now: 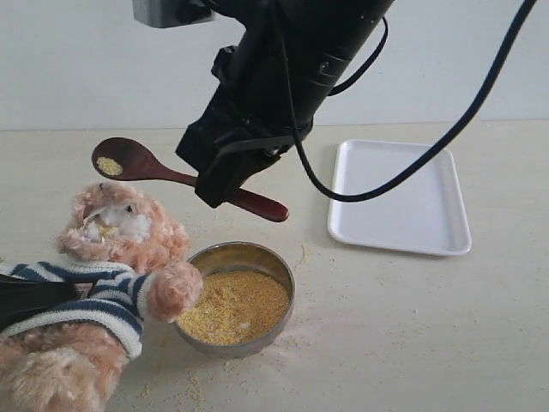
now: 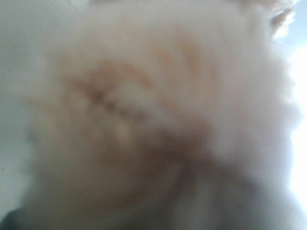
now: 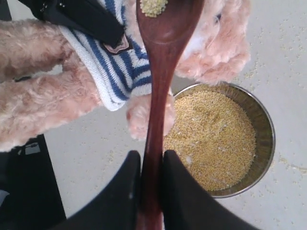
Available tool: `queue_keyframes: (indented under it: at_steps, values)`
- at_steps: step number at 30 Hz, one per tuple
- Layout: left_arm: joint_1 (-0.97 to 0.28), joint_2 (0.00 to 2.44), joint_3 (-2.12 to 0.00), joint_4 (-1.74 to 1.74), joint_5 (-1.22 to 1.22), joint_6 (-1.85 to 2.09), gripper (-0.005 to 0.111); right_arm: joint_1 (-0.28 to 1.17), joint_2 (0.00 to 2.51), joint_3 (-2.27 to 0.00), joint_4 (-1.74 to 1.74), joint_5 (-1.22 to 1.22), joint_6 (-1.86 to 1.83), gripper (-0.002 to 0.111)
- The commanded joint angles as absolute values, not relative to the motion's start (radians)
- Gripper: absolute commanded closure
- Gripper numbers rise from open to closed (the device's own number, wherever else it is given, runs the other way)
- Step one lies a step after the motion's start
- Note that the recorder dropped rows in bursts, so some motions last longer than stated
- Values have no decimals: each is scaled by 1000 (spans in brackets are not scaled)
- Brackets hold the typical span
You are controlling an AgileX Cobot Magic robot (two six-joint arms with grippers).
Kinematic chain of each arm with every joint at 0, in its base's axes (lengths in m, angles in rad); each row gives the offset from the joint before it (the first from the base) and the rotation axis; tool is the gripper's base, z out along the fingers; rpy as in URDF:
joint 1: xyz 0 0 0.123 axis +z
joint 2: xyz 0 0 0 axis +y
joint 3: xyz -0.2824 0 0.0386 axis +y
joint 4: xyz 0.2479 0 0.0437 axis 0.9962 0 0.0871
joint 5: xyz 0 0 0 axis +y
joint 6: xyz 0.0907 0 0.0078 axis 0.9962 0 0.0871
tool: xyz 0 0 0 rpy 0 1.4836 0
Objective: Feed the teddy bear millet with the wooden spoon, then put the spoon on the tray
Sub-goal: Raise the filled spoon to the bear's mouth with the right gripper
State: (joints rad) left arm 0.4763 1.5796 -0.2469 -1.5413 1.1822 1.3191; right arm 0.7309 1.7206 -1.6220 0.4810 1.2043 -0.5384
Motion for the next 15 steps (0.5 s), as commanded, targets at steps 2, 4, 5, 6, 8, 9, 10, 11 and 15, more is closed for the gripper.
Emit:
queue_keyframes:
  at_steps: [2, 4, 5, 6, 8, 9, 10, 11, 15]
  values:
    - [478, 1572, -244, -1558, 1221, 1301, 102, 731, 1728, -1628, 485, 1131, -538, 108]
    - [478, 1572, -244, -1558, 1221, 1301, 102, 739, 1749, -1628, 480, 1125, -538, 108]
    - [478, 1572, -244, -1558, 1221, 1301, 102, 746, 1758, -1628, 475, 1125, -544, 108]
    - [478, 1572, -244, -1558, 1221, 1301, 102, 756, 1774, -1628, 457, 1125, -554, 108]
    - [478, 1572, -244, -1558, 1221, 1301, 102, 779, 1792, -1628, 394, 1104, -559, 108]
    - [478, 1572, -244, -1558, 1221, 1301, 102, 792, 1802, -1628, 362, 1083, -553, 108]
    - [478, 1572, -244, -1558, 1221, 1301, 102, 803, 1807, -1628, 341, 1065, -547, 108]
    - [478, 1572, -244, -1558, 1221, 1301, 102, 815, 1815, -1628, 318, 1040, -539, 108]
    - [478, 1572, -244, -1558, 1221, 1301, 102, 860, 1835, -1628, 245, 948, -526, 108]
